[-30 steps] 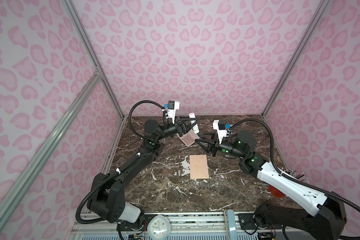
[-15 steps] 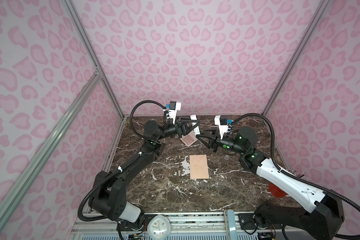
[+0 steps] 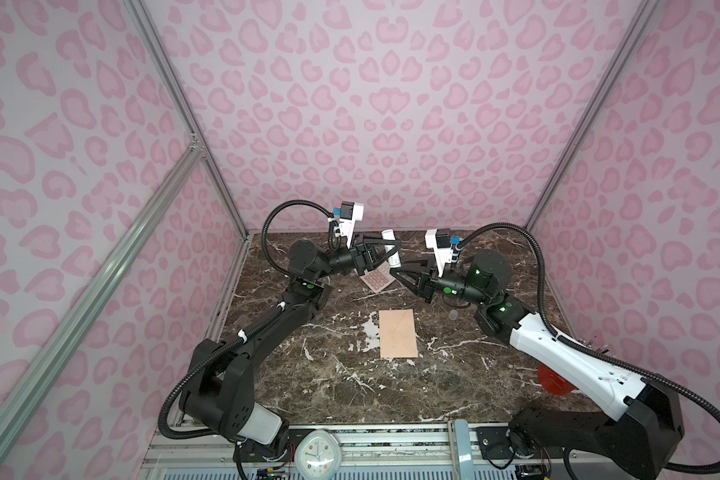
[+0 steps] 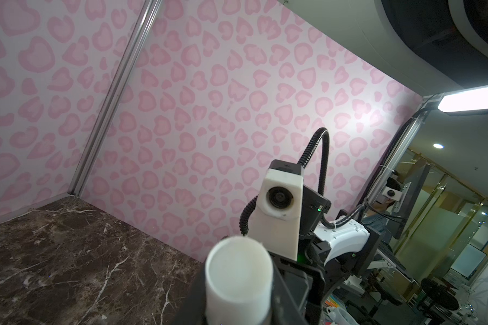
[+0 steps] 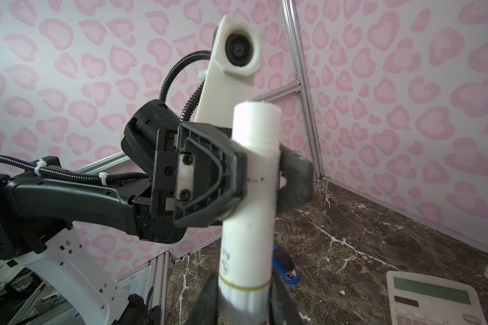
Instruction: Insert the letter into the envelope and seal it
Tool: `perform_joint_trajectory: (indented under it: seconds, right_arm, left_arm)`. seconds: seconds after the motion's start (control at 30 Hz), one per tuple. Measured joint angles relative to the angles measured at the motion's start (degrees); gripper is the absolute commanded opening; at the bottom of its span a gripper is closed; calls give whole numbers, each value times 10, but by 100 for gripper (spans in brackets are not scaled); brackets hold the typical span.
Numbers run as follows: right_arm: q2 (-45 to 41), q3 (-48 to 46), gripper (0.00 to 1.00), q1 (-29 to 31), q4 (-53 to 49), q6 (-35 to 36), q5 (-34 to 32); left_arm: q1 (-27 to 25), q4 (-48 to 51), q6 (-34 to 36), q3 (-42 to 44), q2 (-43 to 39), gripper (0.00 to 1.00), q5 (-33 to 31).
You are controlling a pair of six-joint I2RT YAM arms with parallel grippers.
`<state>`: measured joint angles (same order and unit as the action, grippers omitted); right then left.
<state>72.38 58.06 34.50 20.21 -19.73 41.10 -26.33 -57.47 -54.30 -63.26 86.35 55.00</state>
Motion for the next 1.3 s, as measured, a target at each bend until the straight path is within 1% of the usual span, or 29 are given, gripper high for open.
perform_joint_trajectory:
  seconds: [0.1,0.17,0.27,0.33,0.43,0.53,0.67,0.77,0.87,0.97,1.07,1.17,1.23,1.3]
  right_arm:
    - [0,1,23,0,-2,0,1]
    - [1,3,20,0,-4,0,1]
    - [1,3,18,2,-4,-1,-11]
    - [0,5,15,7,-8,0,-30]
    - [-6,12,15,29,-30,15,-89]
    - [-16,17,15,69,-51,44,-186]
    - [-20,18,14,134,-65,86,-355]
    - [-16,18,13,188,-67,119,-493]
    - [-2,25,12,226,-64,144,-595]
    - [18,38,14,260,-64,165,-683]
    - [31,52,19,272,-64,179,-719]
    - [33,54,29,274,-64,190,-728]
    - [31,51,33,274,-64,200,-727]
    - [23,46,36,275,-63,209,-705]
  left_arm:
    - [0,0,0,-1,1,4,-1]
    - [-1,0,1,-1,2,4,-4]
    - [-2,4,7,-1,1,4,-11]
    - [-4,19,22,1,-4,4,-27]
    - [-12,76,75,3,-26,4,-69]
    - [-26,139,142,-6,-45,4,-112]
    - [-40,183,195,-6,-56,4,-165]
    - [-51,204,222,-5,-63,4,-199]
    - [-58,209,234,2,-66,4,-227]
    - [-61,208,235,9,-67,4,-241]
    - [-64,200,235,10,-68,4,-253]
    - [-64,198,235,12,-71,4,-260]
    - [-64,200,239,13,-72,4,-265]
    - [-61,213,249,15,-72,4,-294]
